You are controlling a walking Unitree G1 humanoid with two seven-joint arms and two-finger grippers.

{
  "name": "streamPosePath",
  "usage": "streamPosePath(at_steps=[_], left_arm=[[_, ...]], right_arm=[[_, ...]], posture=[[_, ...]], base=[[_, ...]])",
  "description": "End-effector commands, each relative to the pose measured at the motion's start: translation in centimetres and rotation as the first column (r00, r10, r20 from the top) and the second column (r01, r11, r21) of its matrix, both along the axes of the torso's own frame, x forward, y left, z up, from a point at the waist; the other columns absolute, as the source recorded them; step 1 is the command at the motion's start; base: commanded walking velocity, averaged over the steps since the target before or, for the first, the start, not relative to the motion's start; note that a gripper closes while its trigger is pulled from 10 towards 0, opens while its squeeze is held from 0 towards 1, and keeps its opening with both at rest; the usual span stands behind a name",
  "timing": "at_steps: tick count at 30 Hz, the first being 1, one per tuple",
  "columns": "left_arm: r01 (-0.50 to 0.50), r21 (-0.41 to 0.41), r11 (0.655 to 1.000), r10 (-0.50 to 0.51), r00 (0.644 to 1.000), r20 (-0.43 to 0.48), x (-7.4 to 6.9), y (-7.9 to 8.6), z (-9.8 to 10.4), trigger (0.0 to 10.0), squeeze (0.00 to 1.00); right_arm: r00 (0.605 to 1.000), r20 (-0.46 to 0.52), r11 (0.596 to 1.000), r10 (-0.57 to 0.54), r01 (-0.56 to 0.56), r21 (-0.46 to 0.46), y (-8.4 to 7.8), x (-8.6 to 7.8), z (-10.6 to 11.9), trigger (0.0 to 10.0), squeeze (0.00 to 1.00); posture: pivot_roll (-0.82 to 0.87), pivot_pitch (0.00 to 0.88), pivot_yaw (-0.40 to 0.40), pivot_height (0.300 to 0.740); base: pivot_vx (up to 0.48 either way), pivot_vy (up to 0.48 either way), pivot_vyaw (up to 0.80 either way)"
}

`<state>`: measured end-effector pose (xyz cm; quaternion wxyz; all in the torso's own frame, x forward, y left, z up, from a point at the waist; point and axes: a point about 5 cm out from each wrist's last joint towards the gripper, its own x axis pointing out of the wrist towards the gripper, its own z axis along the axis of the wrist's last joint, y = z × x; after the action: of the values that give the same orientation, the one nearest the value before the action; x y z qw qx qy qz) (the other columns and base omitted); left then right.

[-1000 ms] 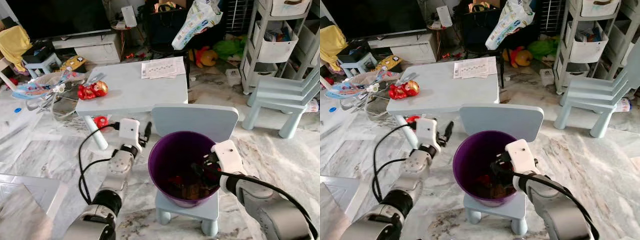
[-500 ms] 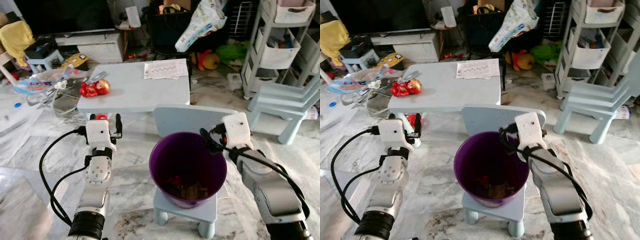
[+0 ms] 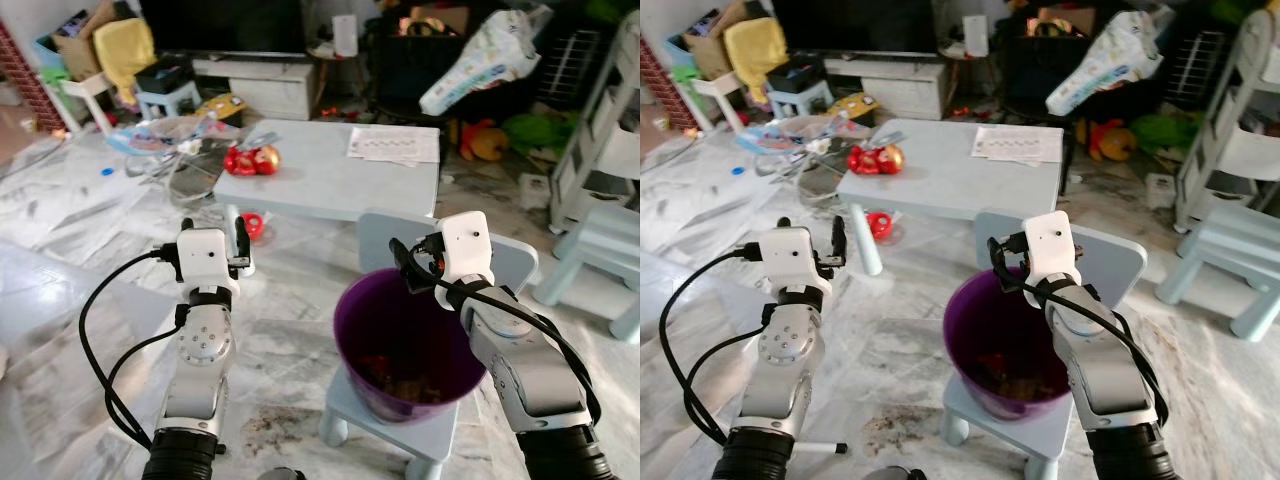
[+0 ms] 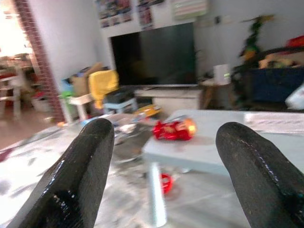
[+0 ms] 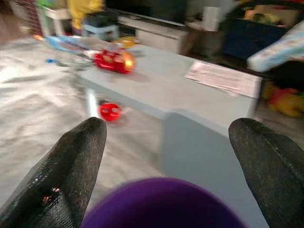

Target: Picking trash to rubbish bin

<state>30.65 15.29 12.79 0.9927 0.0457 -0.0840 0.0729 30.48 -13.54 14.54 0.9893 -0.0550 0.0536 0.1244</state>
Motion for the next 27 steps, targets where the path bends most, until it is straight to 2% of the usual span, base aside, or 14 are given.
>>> streamPosePath(at_steps=[1,7,12,17,22,27], left_arm=[[-0.013,-0.003,1.000,0.013,1.000,0.012,-0.1,0.1,0.5,10.0,0.00],[-0.014,-0.006,1.000,0.014,1.000,-0.019,0.1,-0.3,0.9,10.0,0.00],[0.010,-0.049,0.999,-0.011,1.000,-0.028,0.0,-0.3,1.1,10.0,0.00],[0.000,-0.006,1.000,0.000,1.000,-0.013,-0.1,0.1,1.3,10.0,0.00],[-0.012,-0.009,1.000,0.012,1.000,-0.019,-0.1,0.3,1.3,10.0,0.00],[-0.028,0.004,1.000,0.028,0.999,-0.016,-0.1,0.4,1.5,10.0,0.00]], right_arm=[[1.000,0.013,1.000,0.004,-0.004,-0.007,0.1,0.2,0.3,10.0,1.00],[1.000,0.020,1.000,0.001,-0.001,0.001,0.3,0.4,0.2,10.0,1.00],[1.000,0.023,1.000,0.000,0.000,0.005,0.2,0.5,0.2,10.0,1.00],[1.000,0.029,1.000,-0.001,0.001,0.008,0.3,0.6,0.3,10.0,1.00],[0.999,0.054,1.000,-0.007,0.006,0.018,0.3,0.7,0.6,10.0,1.00],[0.993,0.116,0.999,-0.028,0.025,0.025,0.2,0.9,1.5,10.0,1.00]], posture=[[-0.06,0.034,0.080,0.740],[-0.05,0.034,0.086,0.740],[-0.05,0.036,0.087,0.740],[-0.05,0.037,0.089,0.740],[-0.05,0.039,0.089,0.740],[-0.05,0.039,0.089,0.740]], base=[[0.000,0.000,0.80],[0.000,0.000,0.80],[0.000,0.000,0.80],[0.000,0.000,0.80],[0.000,0.000,0.80],[0.000,0.000,0.80]])
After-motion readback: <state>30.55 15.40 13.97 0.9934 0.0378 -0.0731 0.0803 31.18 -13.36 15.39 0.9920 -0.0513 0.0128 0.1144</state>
